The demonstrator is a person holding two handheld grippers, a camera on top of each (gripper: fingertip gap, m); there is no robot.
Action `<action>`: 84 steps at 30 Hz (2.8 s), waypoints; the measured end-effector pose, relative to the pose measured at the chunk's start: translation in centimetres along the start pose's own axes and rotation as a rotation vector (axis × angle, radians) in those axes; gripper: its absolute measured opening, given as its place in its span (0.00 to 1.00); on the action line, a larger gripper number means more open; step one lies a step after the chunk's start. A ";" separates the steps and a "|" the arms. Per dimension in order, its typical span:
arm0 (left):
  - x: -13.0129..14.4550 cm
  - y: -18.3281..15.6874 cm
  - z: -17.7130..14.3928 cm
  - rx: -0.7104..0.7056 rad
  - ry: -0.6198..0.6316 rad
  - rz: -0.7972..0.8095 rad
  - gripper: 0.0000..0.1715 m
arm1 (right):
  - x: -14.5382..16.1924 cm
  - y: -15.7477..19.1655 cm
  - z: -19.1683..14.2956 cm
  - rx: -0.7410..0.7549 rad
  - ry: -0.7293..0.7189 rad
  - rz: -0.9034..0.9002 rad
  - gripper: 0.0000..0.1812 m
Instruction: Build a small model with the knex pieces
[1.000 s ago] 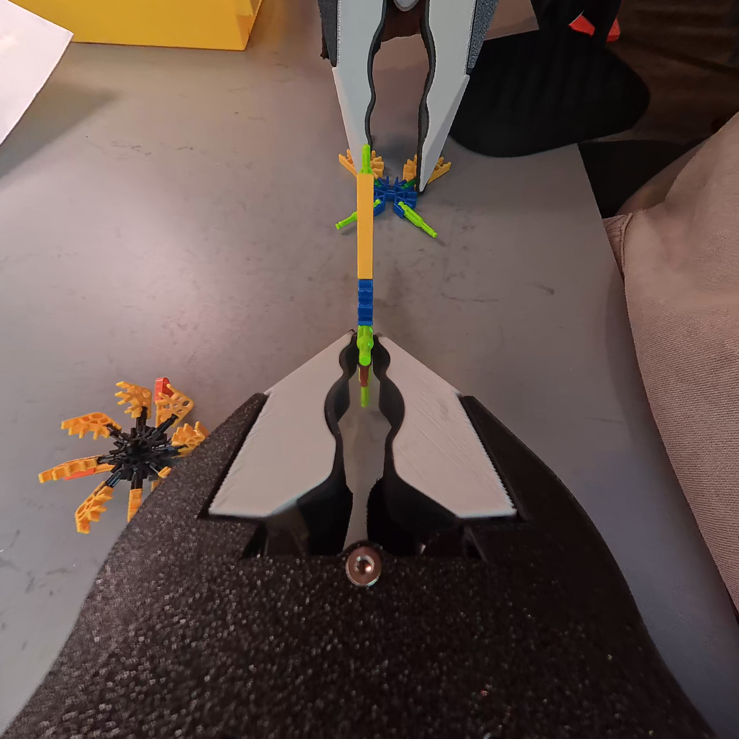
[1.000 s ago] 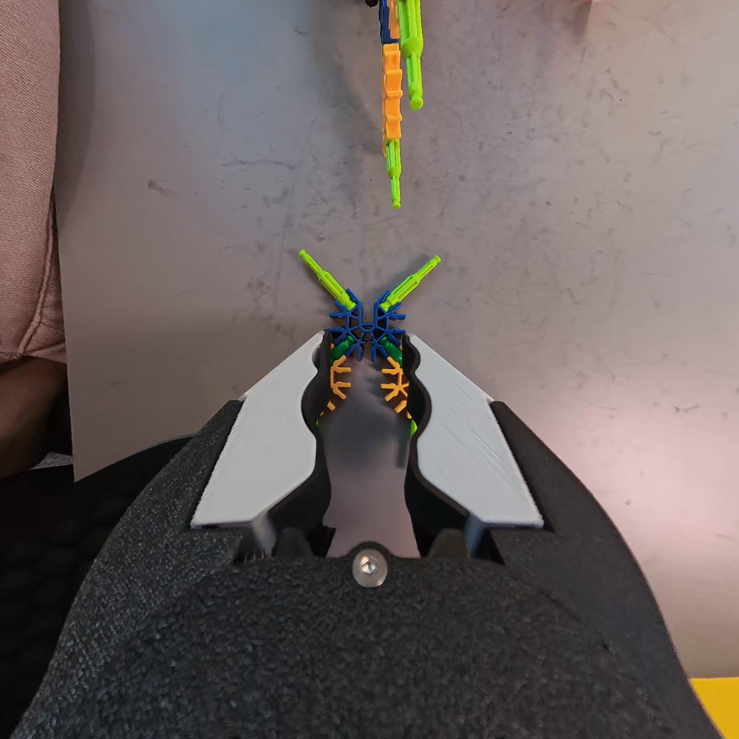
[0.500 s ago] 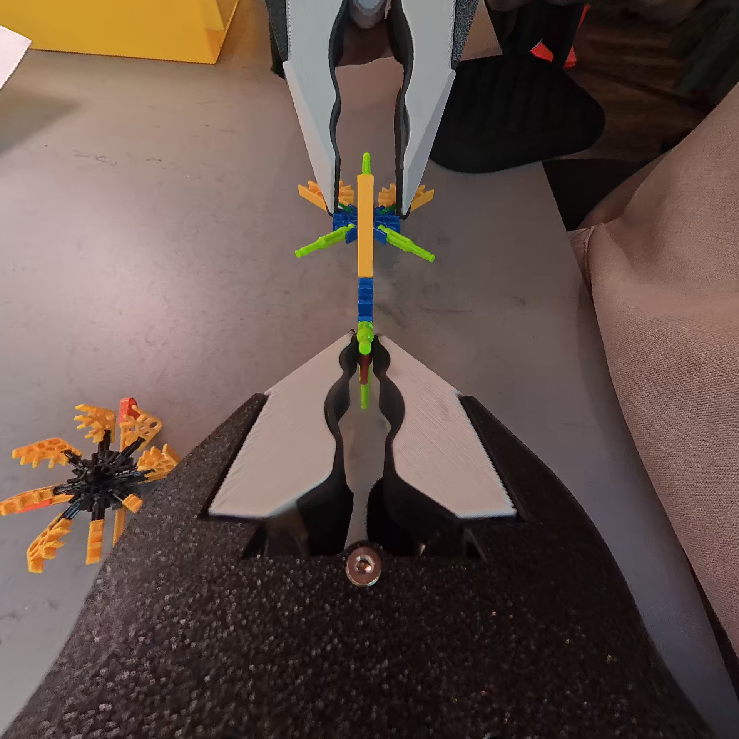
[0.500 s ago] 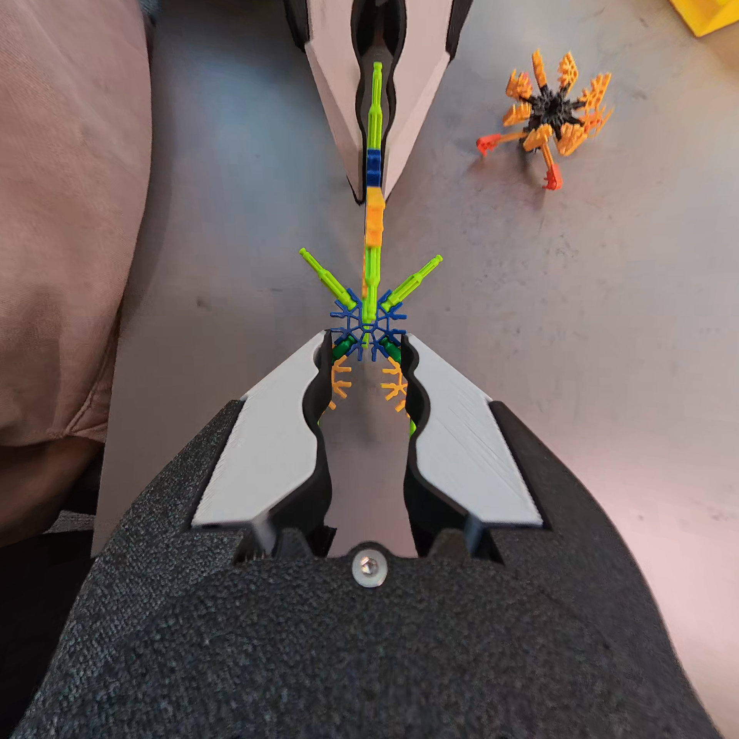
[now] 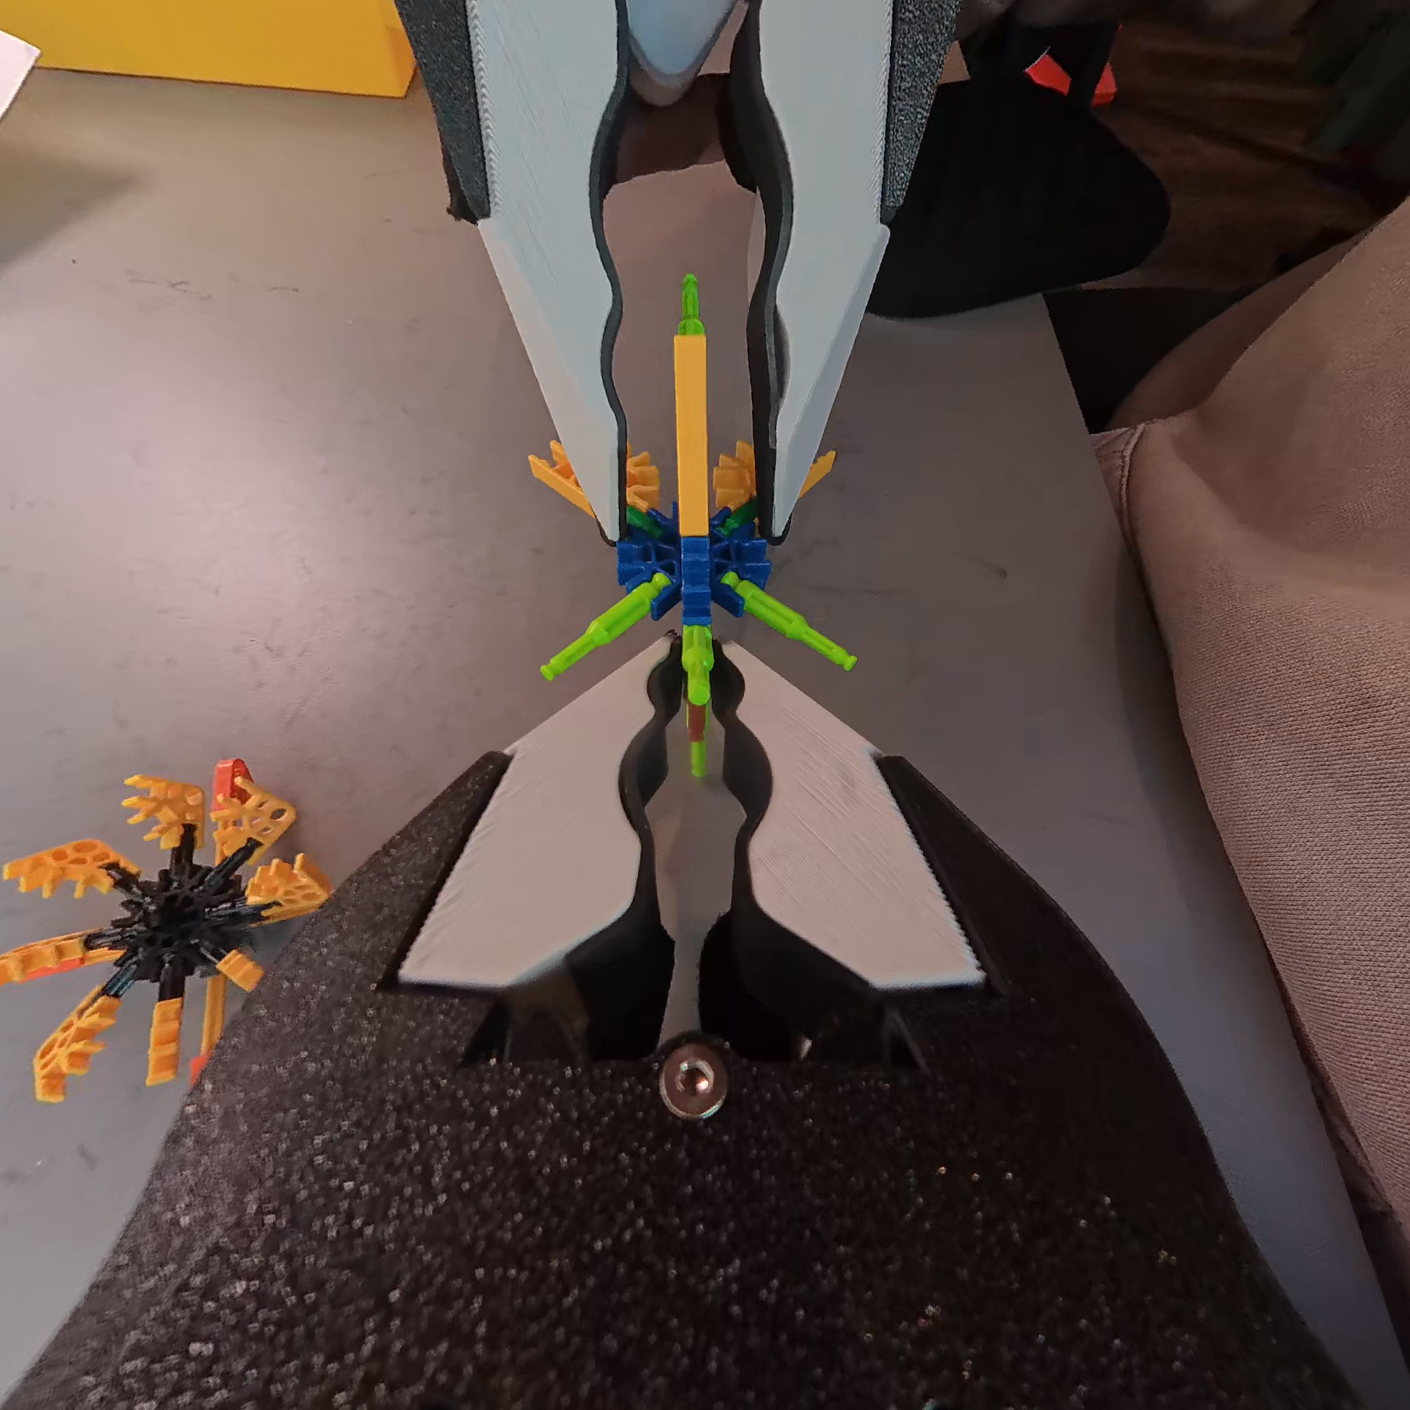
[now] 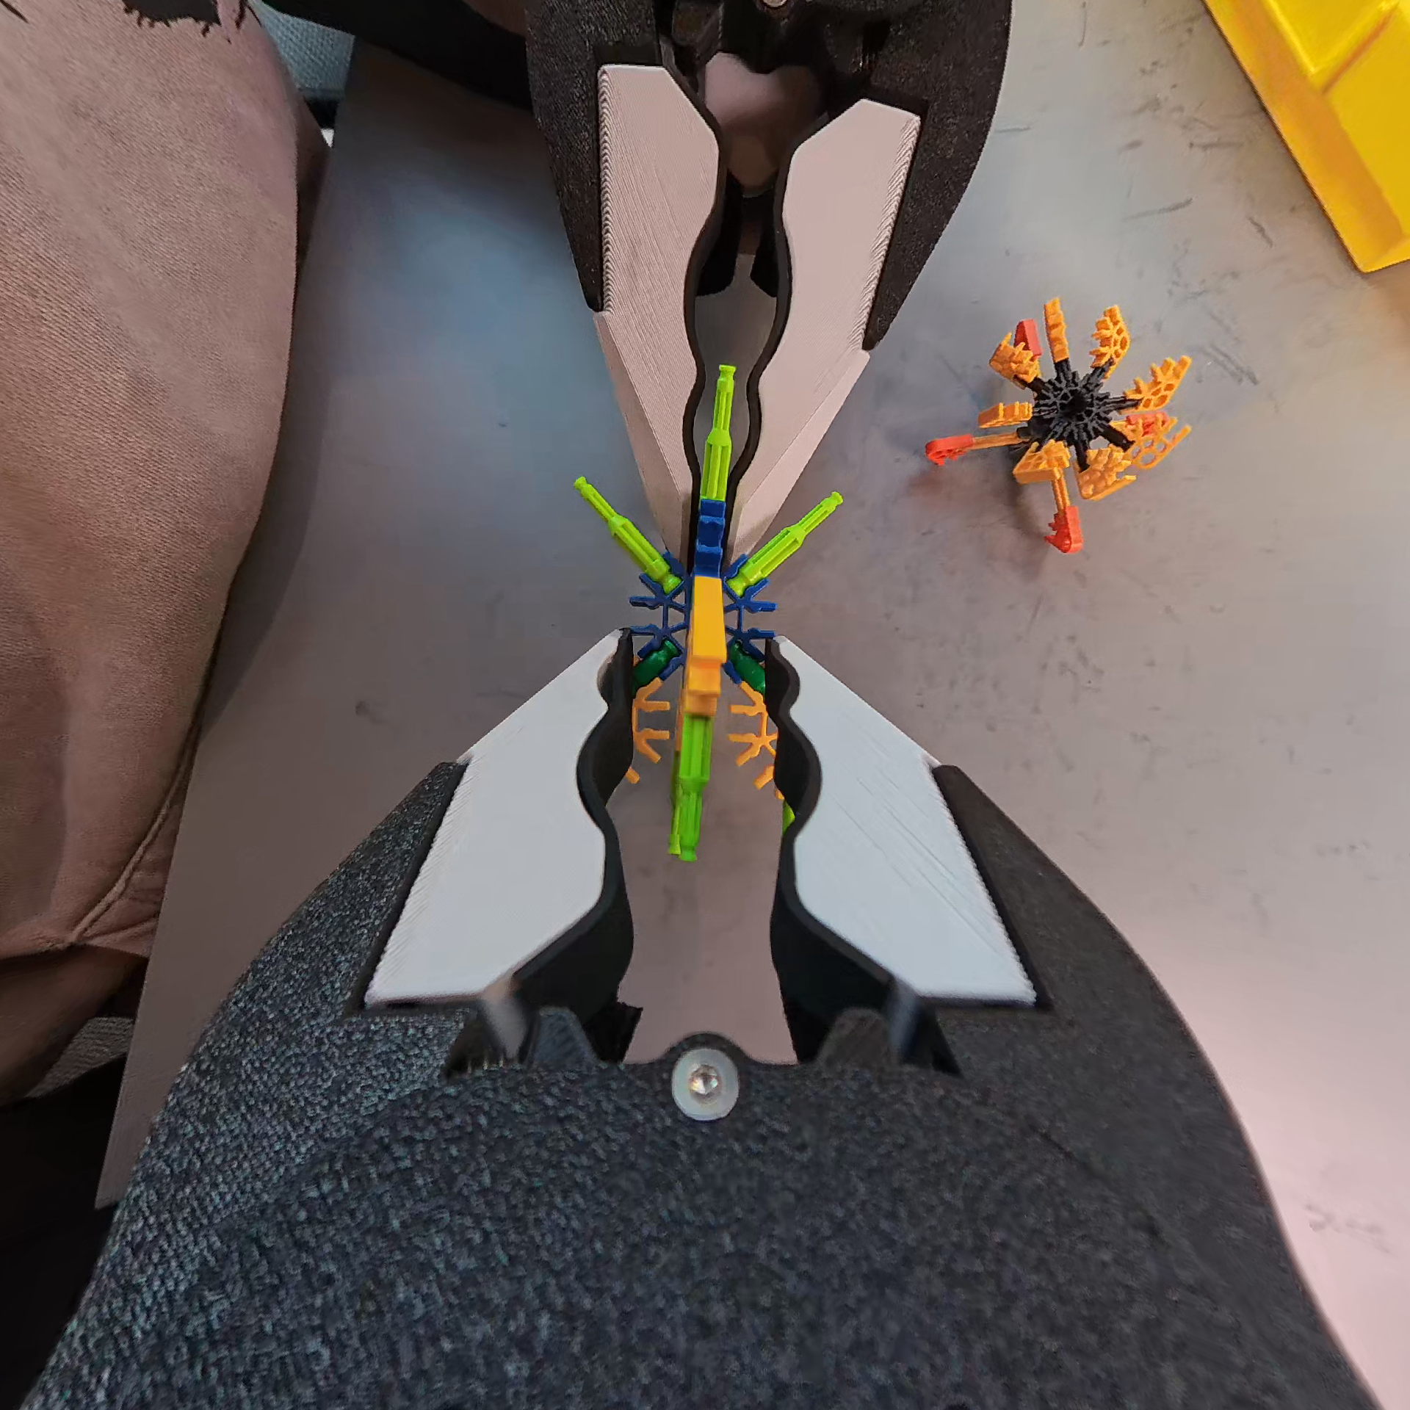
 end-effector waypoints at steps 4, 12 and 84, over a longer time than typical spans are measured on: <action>0.1 -0.1 0.1 -0.015 0.012 0.025 0.04 | -0.6 0.3 0.2 0.049 0.079 -0.070 0.17; 1.5 -0.3 -0.3 0.019 0.148 0.065 0.03 | -1.0 0.4 0.4 0.054 0.146 -0.092 0.17; -2.7 3.0 -5.7 -0.090 -0.637 -0.308 0.03 | -5.9 -3.7 -3.7 -0.079 -0.869 0.370 0.20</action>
Point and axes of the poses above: each gripper's, where its closed fingertips meet, z out along the fingers, x out of its underside, y = z × x across the jaws, the point moved 8 cm from there along -z, back along the fingers, and after that the axes turned 7 degrees about z, right-handed, at the moved point
